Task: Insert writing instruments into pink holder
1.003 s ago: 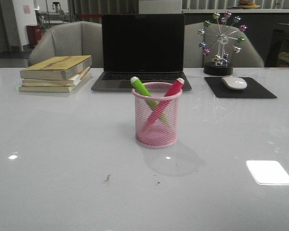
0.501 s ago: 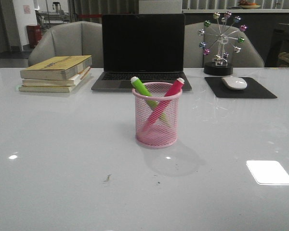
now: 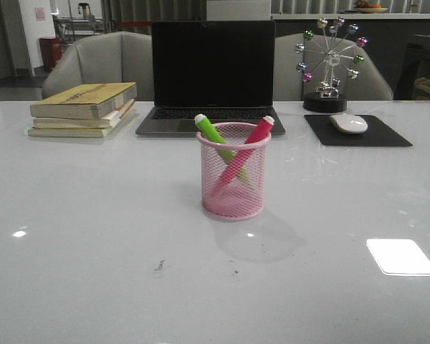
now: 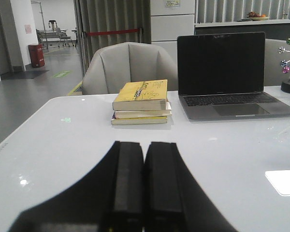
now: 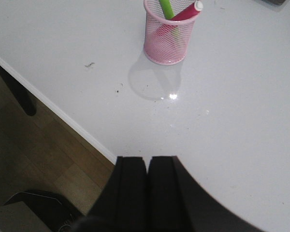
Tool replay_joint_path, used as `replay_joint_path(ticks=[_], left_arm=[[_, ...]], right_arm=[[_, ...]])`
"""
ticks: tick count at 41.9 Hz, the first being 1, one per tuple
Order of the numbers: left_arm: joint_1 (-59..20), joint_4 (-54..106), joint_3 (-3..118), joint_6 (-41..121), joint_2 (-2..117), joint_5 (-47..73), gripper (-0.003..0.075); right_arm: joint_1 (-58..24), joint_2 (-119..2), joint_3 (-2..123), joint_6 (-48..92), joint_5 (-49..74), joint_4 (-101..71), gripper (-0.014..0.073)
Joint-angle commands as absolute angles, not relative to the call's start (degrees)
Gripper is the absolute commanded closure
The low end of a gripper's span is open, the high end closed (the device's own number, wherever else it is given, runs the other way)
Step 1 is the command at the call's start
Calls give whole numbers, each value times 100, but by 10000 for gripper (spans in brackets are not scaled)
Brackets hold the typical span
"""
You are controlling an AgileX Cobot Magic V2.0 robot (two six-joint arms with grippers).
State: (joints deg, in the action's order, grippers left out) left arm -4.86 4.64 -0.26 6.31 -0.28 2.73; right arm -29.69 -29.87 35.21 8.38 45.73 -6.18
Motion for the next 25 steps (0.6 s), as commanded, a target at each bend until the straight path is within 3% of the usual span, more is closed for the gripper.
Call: replay_joint_path(ticks=[1, 8, 19, 25], left_arm=[[-538, 479, -55, 565, -146, -167, 629], [-538, 479, -55, 565, -146, -167, 629], [-538, 479, -55, 565, -133, -167, 629], [-538, 479, -55, 565, -133, -167, 629]], right_arm=[[-2941, -3002, 3680, 825, 4235, -660, 536], [-2819, -2802, 3490, 858, 3879, -425, 536], [-1236, -1251, 1742, 858, 1211, -439, 536], [-596, -396, 803, 858, 357, -439, 536]])
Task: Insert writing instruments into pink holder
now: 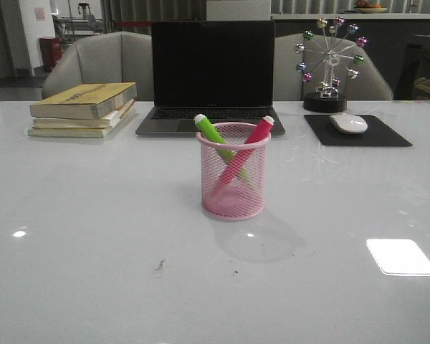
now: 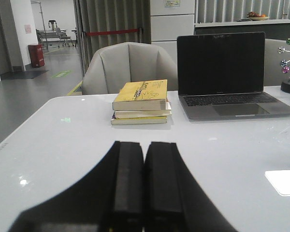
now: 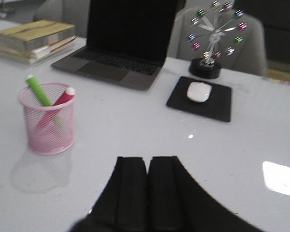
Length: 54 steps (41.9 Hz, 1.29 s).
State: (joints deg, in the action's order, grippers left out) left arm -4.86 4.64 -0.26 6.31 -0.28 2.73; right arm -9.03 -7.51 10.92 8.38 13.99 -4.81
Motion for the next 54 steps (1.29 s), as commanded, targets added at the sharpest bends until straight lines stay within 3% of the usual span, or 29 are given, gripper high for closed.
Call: replay_joint_path(ticks=[1, 9, 25, 35, 54], left_arm=[[-538, 479, -55, 565, -133, -167, 629], [-538, 479, -55, 565, -133, -167, 629], [-538, 479, -55, 565, -133, -167, 629], [-538, 479, -55, 565, -133, -167, 629], [-538, 479, -55, 565, -133, -167, 629]], right_arm=[[-531, -299, 689, 858, 275, -439, 536], [-241, 178, -158, 824, -352, -460, 536], [-187, 170, -134, 807, -270, -459, 536], [-187, 170, -134, -472, -481, -113, 536], [-3, 170, -134, -462, -371, 49, 536]])
